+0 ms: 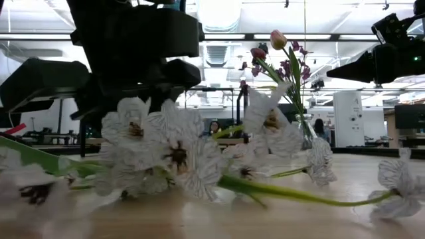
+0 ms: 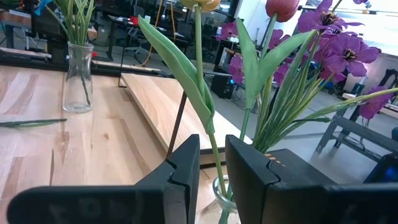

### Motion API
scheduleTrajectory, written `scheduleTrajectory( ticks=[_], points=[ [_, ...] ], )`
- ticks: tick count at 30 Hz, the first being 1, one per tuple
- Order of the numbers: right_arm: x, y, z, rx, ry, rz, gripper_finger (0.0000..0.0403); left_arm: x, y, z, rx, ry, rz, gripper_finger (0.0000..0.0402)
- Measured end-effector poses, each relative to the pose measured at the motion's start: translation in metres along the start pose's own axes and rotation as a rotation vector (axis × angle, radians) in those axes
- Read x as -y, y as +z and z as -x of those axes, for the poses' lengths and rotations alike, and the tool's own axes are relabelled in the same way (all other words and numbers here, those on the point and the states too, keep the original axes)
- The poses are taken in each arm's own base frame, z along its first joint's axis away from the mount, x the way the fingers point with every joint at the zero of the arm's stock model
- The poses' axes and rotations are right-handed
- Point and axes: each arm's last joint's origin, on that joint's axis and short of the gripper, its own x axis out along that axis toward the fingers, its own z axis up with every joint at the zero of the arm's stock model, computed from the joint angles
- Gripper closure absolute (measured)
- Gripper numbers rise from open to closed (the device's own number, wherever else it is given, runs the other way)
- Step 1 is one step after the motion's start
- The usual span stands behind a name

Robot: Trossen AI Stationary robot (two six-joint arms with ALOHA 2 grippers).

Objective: Pick and place flowers into a vace then onto a shelf
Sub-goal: Put the white flowers into the left transparent vase

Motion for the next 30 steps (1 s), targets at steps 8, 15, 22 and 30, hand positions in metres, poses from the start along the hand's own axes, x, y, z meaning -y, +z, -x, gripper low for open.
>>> scheduleTrajectory(
  ticks=[8,15,22,30],
  points=[
    [0.0,0.0,0.0,0.0,0.0,0.0,0.0335,-0.002,0.004,0.0,0.04,0.006,0.015,0.0355],
    [0.0,0.0,0.0,0.0,0.0,0.0,0.0335,-0.002,0.01,-0.002,0.117,0.013,0.04,0.0399],
    [0.0,0.0,0.0,0.0,0.0,0.0,0.0335,-0.002,0.011,-0.001,0.126,0.014,0.042,0.0401],
    [0.0,0.0,0.0,0.0,0.0,0.0,0.0335,-0.002,0.012,-0.001,0.133,0.012,0.044,0.037]
  ],
)
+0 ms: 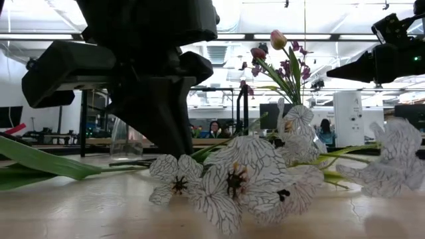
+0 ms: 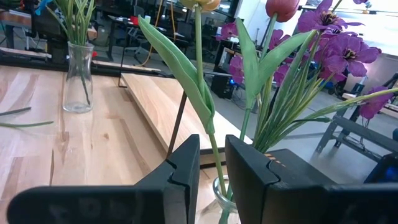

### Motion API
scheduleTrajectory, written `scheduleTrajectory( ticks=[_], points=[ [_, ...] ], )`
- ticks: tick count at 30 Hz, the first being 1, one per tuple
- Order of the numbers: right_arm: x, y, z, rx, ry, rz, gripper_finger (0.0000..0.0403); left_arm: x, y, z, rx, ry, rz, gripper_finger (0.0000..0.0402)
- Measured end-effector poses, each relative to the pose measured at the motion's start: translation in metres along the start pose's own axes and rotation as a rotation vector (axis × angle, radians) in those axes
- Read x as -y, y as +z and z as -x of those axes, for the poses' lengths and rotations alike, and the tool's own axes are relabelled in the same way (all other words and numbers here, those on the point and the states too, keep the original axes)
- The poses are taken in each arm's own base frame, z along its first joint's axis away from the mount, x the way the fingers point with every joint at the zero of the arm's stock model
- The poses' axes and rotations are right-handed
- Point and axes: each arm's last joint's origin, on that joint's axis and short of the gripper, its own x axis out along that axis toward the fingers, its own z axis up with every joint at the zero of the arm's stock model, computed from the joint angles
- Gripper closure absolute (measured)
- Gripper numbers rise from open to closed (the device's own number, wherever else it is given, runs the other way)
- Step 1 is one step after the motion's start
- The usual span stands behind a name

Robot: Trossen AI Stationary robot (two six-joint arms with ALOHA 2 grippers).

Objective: Pick and place flowers into a vace then onto a shelf
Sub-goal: Put the white flowers into the left transparent vase

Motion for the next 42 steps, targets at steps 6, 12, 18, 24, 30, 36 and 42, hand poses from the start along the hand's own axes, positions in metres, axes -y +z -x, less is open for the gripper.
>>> scheduleTrajectory(
  ticks=[6,12,18,24,30,36,42],
  points=[
    [0.0,0.0,0.0,0.0,0.0,0.0,0.0335,0.0,0.0,0.0,-0.002,-0.009,0.068,0.0292],
    [0.0,0.0,0.0,0.0,0.0,0.0,0.0335,0.0,-0.009,-0.001,-0.081,-0.008,0.099,0.0226],
    [0.0,0.0,0.0,0.0,0.0,0.0,0.0335,-0.007,-0.016,-0.006,-0.103,0.019,0.127,0.0192],
    [0.0,0.0,0.0,0.0,0.0,0.0,0.0335,-0.011,-0.017,-0.007,-0.108,0.018,0.138,0.019],
    [0.0,0.0,0.0,0.0,0.0,0.0,0.0335,-0.017,-0.009,0.001,-0.084,0.053,0.147,0.019],
    [0.0,0.0,0.0,0.0,0.0,0.0,0.0335,-0.023,-0.018,-0.001,-0.145,0.072,0.227,0.0189],
    [0.0,0.0,0.0,0.0,0.0,0.0,0.0335,-0.031,-0.027,-0.008,-0.174,0.098,0.256,0.0189]
  ],
)
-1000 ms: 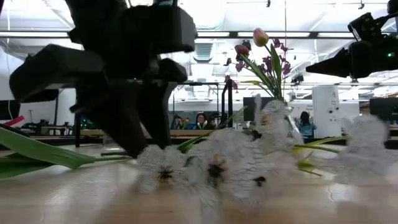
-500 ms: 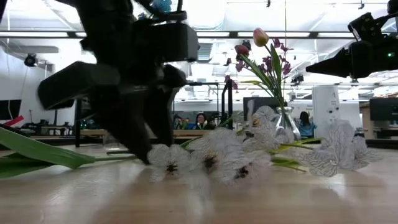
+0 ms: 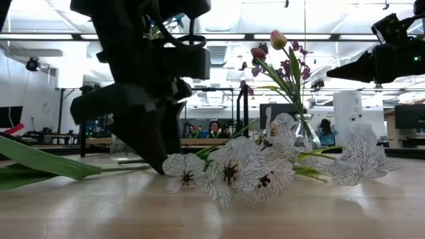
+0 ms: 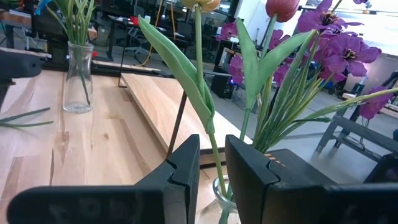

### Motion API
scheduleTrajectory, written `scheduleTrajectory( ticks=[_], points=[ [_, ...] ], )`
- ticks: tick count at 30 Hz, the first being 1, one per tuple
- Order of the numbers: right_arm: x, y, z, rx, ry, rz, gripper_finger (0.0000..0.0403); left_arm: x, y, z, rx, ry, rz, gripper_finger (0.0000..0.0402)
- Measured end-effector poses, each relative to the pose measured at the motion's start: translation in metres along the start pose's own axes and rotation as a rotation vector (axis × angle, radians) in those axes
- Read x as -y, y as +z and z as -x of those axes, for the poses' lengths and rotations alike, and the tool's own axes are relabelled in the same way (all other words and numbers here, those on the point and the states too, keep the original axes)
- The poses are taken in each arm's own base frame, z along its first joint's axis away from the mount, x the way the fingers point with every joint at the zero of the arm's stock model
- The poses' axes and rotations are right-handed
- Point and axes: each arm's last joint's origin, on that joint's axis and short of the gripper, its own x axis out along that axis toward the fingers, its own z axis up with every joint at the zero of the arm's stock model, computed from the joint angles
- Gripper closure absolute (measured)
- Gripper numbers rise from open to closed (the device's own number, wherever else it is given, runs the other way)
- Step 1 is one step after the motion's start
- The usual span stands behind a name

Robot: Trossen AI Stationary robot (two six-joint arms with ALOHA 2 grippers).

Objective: Pick and place flowers into a vace then onto a shelf
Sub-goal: Put the white flowers into the left transparent vase

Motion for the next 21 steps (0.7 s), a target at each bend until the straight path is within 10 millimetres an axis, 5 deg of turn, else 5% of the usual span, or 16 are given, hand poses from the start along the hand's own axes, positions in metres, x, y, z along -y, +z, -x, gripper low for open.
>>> scheduleTrajectory(
  ticks=[10,21],
  points=[
    [0.0,0.0,0.0,0.0,0.0,0.0,0.0335,-0.001,-0.002,-0.004,0.009,-0.048,-0.021,0.0207],
    [0.0,0.0,0.0,0.0,0.0,0.0,0.0335,0.0,0.007,-0.003,0.067,-0.067,-0.003,0.0383]
  ],
)
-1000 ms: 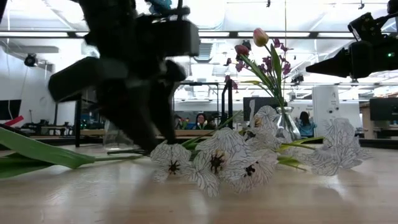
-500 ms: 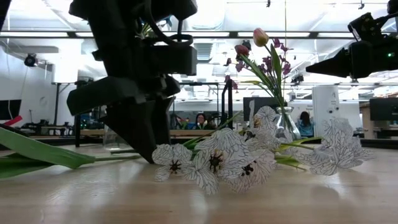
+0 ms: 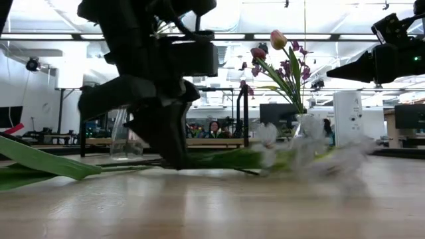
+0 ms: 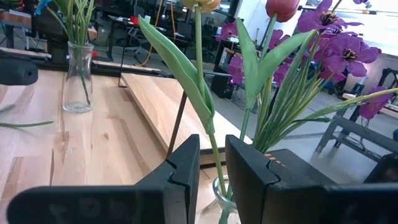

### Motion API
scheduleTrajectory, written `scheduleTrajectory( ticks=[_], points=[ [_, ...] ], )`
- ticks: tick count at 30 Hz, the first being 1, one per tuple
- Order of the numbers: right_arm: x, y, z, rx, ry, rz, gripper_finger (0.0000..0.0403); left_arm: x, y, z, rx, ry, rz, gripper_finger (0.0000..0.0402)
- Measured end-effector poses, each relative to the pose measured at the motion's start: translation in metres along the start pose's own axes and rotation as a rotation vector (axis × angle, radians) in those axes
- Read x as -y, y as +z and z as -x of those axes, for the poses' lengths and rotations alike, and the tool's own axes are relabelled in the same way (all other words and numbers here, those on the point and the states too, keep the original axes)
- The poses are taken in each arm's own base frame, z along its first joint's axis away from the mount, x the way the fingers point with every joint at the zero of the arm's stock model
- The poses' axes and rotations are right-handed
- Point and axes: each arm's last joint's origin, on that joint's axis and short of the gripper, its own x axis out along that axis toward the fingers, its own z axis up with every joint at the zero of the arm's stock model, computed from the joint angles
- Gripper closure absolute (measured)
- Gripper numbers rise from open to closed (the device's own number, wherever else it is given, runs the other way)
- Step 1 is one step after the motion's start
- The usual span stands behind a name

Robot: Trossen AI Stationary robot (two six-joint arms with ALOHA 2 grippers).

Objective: Pick and place flowers into a vace then onto a shelf
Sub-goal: Put the white flowers into the left transparent vase

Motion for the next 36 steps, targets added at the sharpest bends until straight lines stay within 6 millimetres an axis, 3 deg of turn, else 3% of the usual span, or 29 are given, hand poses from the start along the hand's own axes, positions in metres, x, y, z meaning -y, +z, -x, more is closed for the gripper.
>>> scheduleTrajectory(
  ticks=[7,16,20,26,36],
  points=[
    [0.0,0.0,0.0,0.0,0.0,-0.001,0.0335,-0.001,0.019,0.014,0.07,-0.004,0.045,0.0397],
    [0.0,0.0,0.0,0.0,0.0,0.0,0.0335,-0.012,0.048,0.077,0.326,-0.012,0.12,0.04],
    [0.0,0.0,0.0,0.0,0.0,0.0,0.0335,-0.018,0.051,0.1,0.474,0.041,0.162,0.04],
    [0.0,0.0,0.0,0.0,0.0,0.0,0.0335,-0.024,0.039,0.121,0.624,0.107,0.194,0.0401],
    [0.0,0.0,0.0,-0.001,0.0,0.0,0.0335,-0.04,-0.005,0.14,0.691,0.268,0.191,0.0401]
  ],
)
